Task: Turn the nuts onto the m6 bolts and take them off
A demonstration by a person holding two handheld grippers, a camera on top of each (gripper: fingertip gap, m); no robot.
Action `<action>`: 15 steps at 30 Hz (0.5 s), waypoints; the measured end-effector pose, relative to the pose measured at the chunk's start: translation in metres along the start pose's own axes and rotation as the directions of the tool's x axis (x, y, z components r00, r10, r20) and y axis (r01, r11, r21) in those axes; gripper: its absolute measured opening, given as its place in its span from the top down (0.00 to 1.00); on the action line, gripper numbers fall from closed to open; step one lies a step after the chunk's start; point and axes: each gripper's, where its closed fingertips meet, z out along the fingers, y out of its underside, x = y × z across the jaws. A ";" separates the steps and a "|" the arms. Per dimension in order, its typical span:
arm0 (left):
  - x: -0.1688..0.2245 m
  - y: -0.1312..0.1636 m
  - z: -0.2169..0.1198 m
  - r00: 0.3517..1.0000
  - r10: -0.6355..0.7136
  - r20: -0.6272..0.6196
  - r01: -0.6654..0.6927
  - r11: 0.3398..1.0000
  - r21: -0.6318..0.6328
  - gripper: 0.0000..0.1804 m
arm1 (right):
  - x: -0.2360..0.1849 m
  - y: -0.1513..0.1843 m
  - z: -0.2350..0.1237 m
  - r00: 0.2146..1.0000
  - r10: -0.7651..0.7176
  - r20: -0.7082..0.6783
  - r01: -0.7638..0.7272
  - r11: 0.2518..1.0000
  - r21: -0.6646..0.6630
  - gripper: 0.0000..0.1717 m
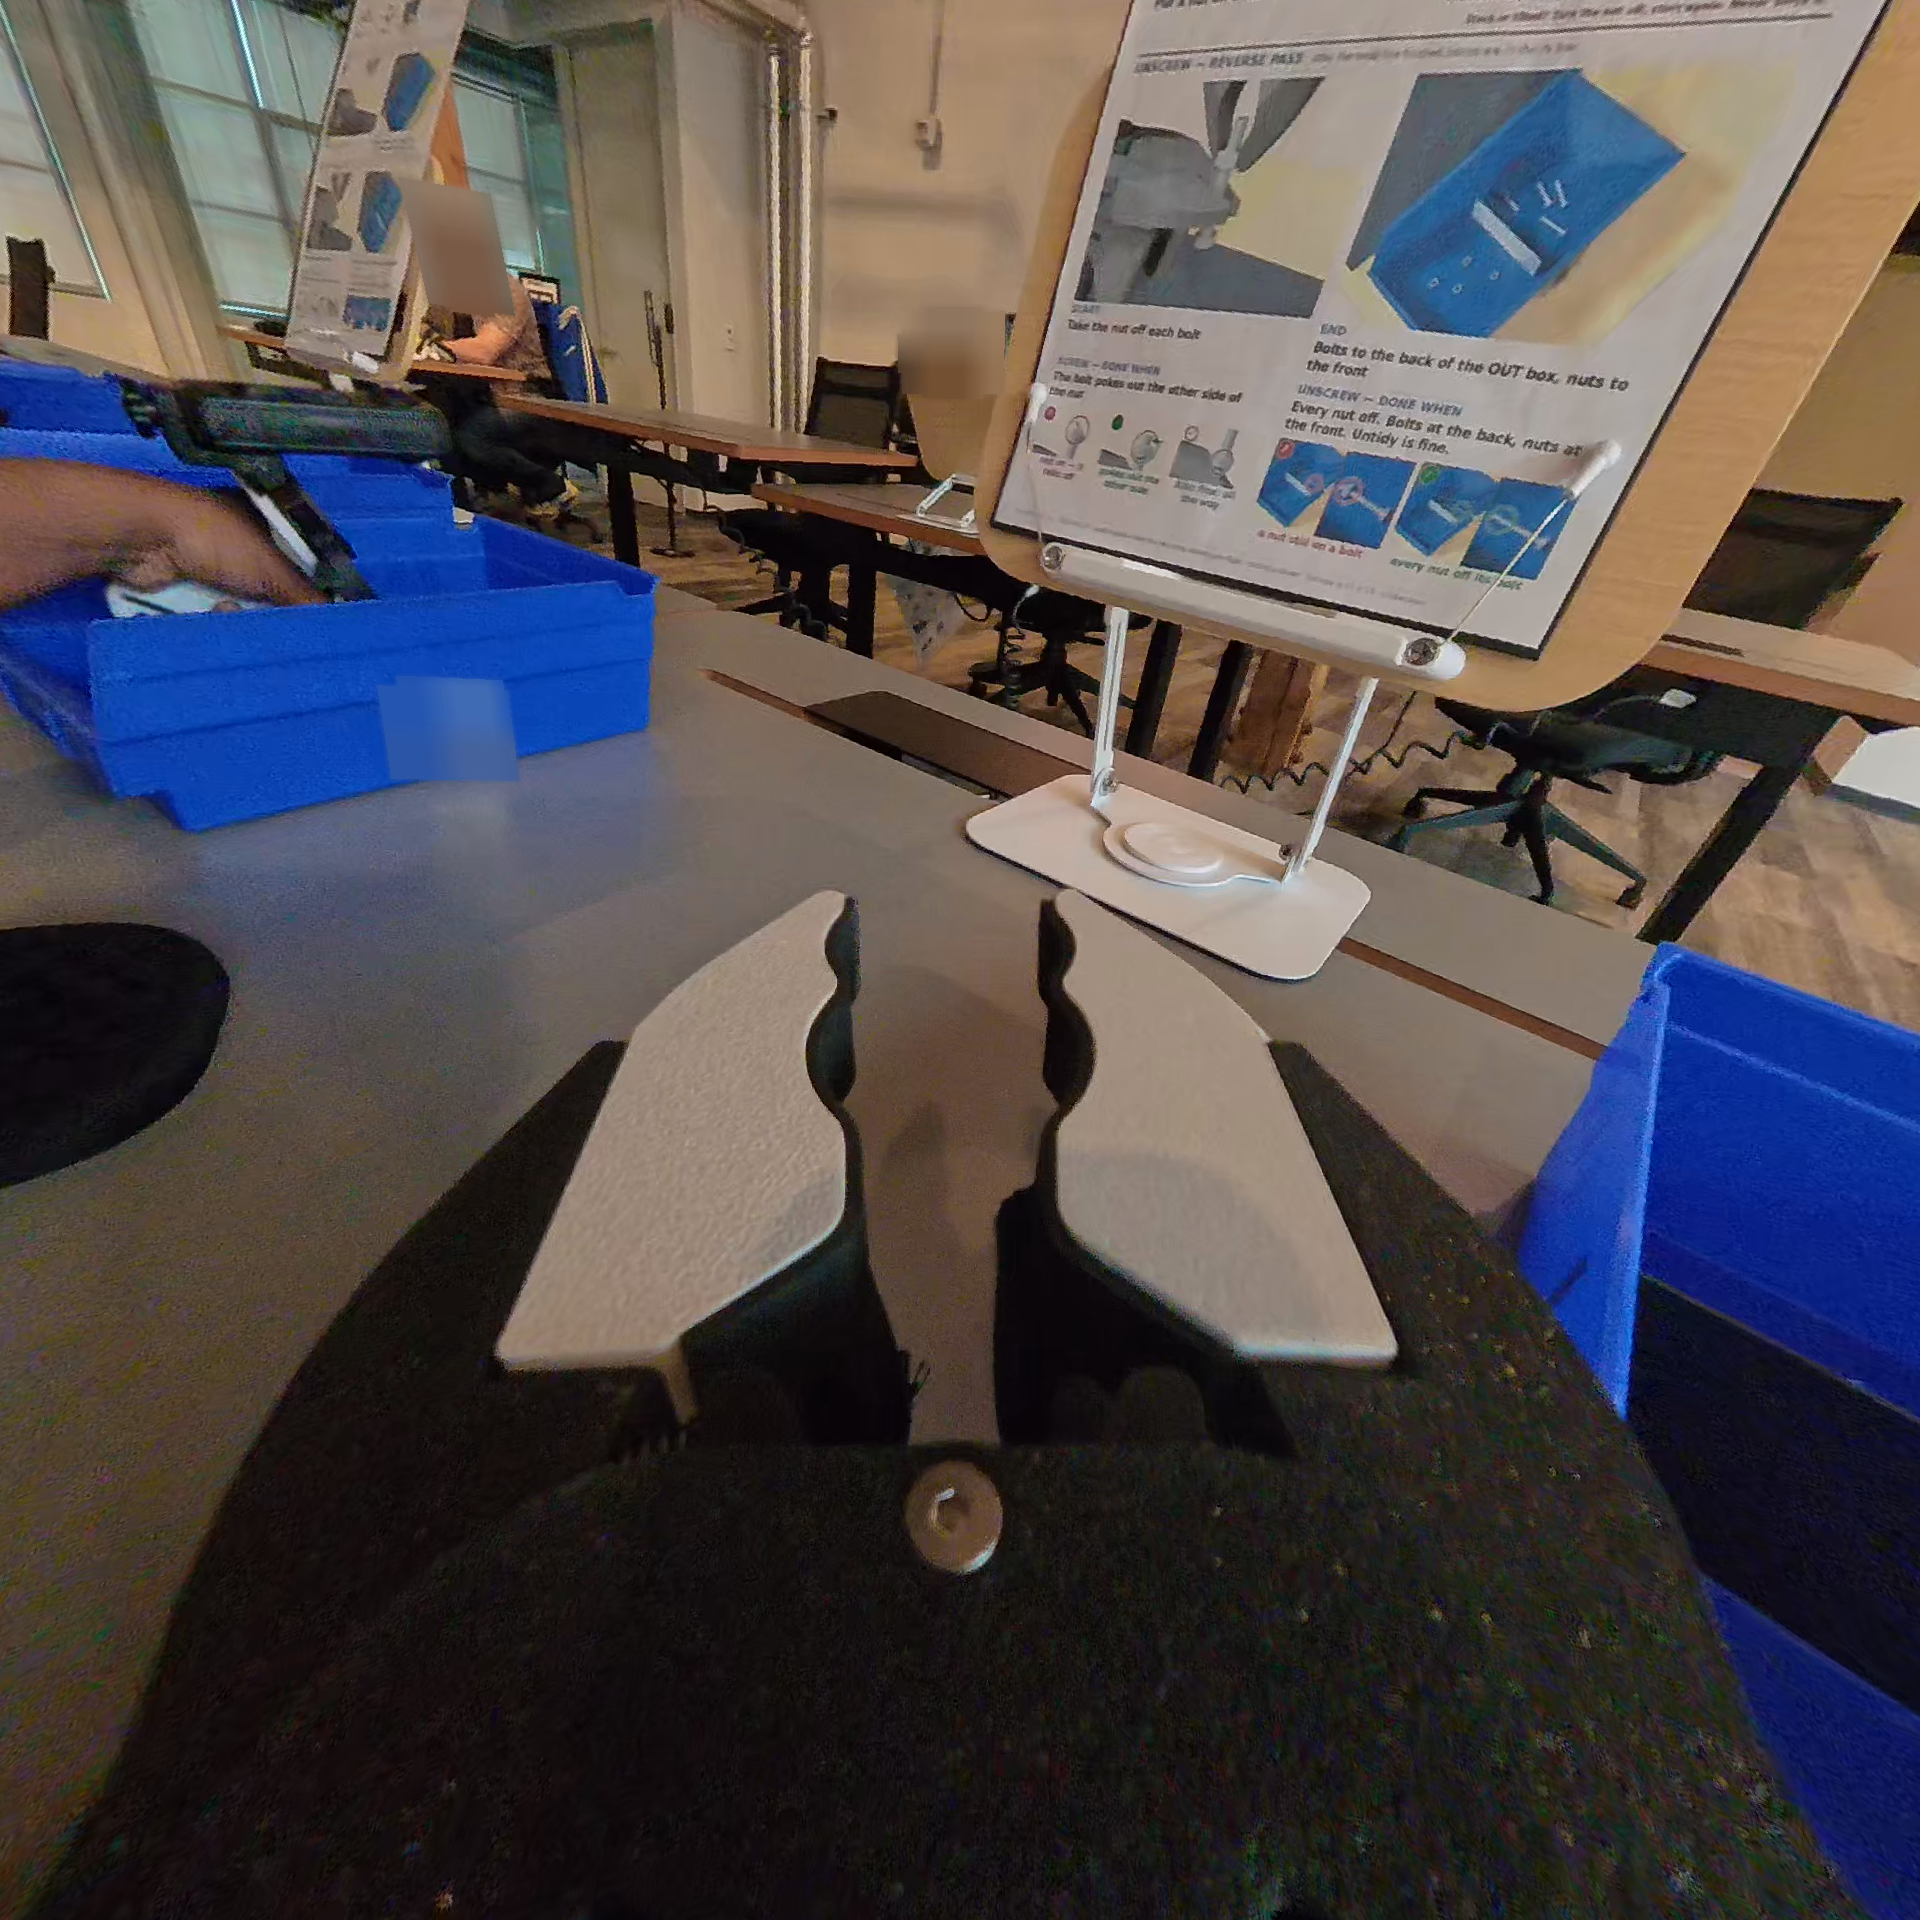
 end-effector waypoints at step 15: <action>0.014 -0.018 -0.036 0.998 -0.002 -0.059 0.016 0.972 0.233 0.97 | 0.009 0.011 0.004 0.987 0.159 0.015 -0.159 0.987 -0.032 0.81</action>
